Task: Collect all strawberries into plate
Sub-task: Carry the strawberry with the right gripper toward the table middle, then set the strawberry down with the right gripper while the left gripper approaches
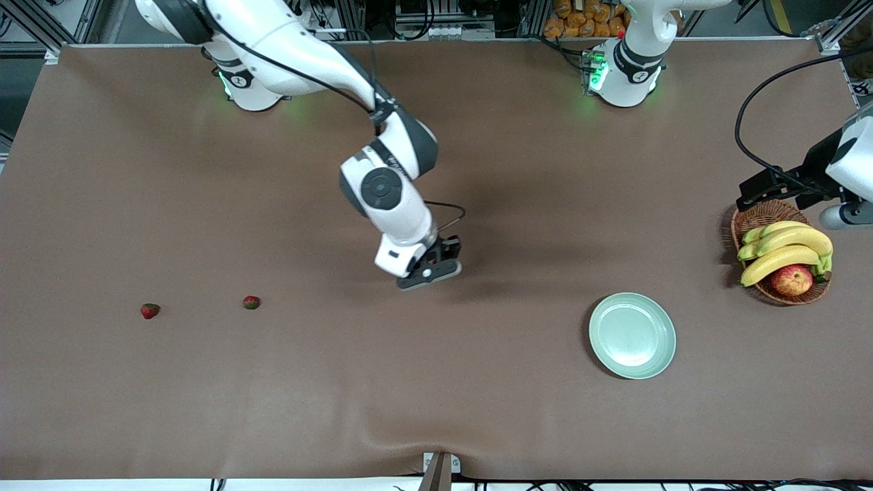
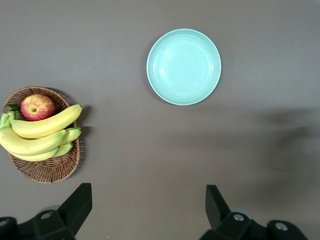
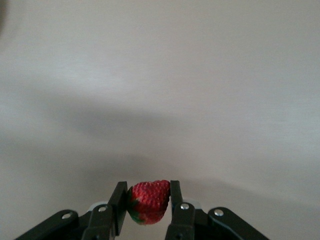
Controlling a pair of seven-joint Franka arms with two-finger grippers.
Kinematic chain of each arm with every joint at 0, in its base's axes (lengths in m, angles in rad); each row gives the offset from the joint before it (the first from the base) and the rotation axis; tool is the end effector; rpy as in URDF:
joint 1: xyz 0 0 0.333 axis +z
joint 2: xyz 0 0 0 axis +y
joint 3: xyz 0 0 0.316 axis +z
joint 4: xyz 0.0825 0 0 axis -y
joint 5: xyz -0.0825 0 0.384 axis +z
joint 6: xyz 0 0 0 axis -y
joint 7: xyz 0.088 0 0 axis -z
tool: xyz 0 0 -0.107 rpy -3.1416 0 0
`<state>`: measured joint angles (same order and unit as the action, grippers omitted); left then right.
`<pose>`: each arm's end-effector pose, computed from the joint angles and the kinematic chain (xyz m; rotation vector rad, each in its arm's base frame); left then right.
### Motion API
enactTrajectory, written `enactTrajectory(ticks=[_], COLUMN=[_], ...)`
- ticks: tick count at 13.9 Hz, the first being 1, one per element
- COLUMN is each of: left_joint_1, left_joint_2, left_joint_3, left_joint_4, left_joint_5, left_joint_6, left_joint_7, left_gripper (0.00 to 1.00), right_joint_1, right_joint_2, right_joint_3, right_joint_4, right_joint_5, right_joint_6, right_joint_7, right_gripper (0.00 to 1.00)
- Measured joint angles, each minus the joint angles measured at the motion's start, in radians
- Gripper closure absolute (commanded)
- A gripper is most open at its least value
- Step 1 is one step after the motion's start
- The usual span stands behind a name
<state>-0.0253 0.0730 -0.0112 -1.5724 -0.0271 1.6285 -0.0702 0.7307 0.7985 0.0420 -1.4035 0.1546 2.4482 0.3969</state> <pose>0.5801 -0.0237 0.5874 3.1140 0.0553 -0.0286 0.5448 0.5213 0.2525 -2.8597 -0.3630 -0.1837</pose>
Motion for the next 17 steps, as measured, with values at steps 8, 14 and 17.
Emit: enactTrajectory(ticks=[8, 14, 17], left_joint_1=[-0.043, -0.078, -0.097], left_joint_2=[0.118, 0.206, 0.227], left_joint_3=[-0.026, -0.04, -0.044], left_joint_4=[-0.001, -0.001, -0.001], left_joint_5=[-0.078, -0.114, -0.114], left_joint_6=[0.038, 0.074, 0.078], left_joint_7=[0.0, 0.0, 0.0], left_gripper=[0.0, 0.0, 0.0], right_joint_1=[0.164, 0.168, 0.158], right_joint_2=[0.219, 0.227, 0.172], right_joint_3=[-0.036, -0.068, -0.137], right_joint_4=[0.225, 0.243, 0.241], right_joint_5=[-0.001, -0.007, -0.007], right_joint_6=[0.054, 0.067, -0.024], right_joint_7=[0.154, 0.154, 0.16], right_gripper=[0.65, 0.0, 0.0])
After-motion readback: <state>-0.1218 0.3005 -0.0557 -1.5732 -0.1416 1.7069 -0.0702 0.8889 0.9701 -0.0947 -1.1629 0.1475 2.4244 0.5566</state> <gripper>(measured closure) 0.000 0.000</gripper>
